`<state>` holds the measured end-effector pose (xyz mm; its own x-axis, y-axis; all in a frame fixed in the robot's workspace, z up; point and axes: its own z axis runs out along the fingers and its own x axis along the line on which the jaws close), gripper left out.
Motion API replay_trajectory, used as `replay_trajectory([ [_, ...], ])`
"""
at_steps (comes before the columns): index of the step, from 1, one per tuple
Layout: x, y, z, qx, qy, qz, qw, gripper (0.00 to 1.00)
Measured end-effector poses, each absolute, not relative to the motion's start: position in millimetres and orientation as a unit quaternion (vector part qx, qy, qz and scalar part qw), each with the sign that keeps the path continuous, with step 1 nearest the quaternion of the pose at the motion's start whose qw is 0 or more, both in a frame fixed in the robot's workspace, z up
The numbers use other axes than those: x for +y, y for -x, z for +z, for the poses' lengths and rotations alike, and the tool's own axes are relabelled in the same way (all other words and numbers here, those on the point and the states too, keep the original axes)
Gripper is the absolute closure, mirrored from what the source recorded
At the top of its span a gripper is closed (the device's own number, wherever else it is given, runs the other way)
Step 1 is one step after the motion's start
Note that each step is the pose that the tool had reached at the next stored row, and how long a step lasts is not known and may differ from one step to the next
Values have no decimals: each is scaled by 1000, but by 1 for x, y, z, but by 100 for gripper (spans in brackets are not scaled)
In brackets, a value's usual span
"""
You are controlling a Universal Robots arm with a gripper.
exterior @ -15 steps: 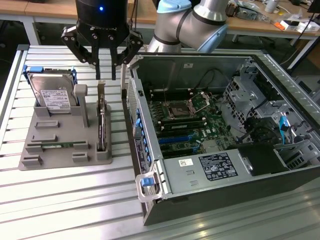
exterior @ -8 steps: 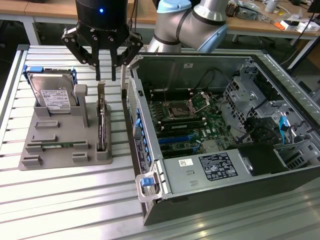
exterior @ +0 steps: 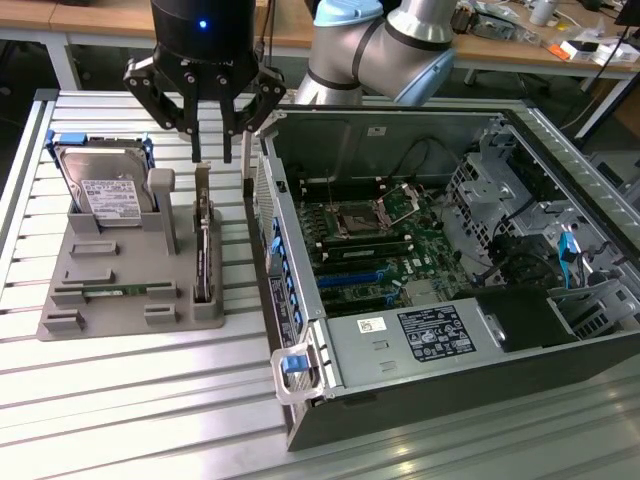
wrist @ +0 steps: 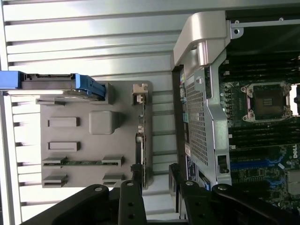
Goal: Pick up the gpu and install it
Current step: 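Pick up the gpu and move the gpu toward the slot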
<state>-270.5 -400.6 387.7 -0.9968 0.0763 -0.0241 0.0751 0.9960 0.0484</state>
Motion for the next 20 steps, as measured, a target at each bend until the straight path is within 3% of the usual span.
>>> replay_trajectory([
  [20,-401,271,381,999,-38,26,13,64],
])
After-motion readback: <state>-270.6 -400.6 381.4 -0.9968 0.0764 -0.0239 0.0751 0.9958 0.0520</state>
